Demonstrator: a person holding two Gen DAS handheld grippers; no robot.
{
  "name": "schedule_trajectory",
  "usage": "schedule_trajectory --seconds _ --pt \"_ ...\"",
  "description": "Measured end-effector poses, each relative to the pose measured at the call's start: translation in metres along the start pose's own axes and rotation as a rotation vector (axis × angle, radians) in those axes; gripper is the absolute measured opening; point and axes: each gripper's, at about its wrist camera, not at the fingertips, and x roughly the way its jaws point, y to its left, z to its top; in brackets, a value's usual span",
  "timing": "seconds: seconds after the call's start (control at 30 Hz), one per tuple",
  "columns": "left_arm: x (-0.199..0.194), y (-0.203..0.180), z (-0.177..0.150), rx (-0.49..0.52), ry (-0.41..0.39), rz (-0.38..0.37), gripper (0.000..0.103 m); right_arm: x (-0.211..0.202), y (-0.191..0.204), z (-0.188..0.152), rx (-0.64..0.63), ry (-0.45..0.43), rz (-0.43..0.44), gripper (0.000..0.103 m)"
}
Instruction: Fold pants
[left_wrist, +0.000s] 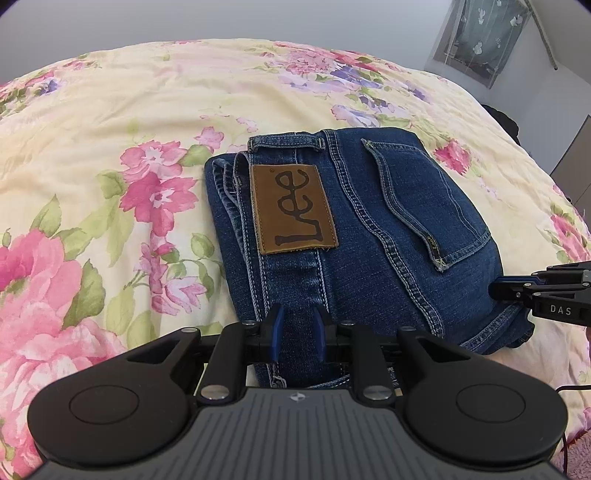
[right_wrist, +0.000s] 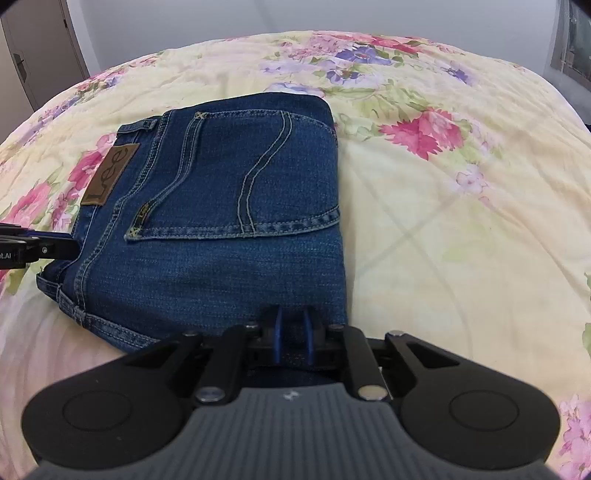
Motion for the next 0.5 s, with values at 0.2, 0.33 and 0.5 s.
schedule_trajectory --seconds 0.2,0.33,0.5 --pt "-0.015 0.013 0.004 -0.04 -0.026 -0.008 0.036 -0.024 -0.006 0.007 0.018 -0.049 0.0 0.043" --pt "-0.02 0.036 0.01 -0.16 -0.063 -0.067 0.047 -0.033 -0.011 0.013 0.027 -0.075 0.003 0.05" --pt "-0.001 0.066 0.019 -0.372 -0.091 -0.184 0.07 -0.026 -0.027 0.029 0.153 -0.104 0.069 0.066"
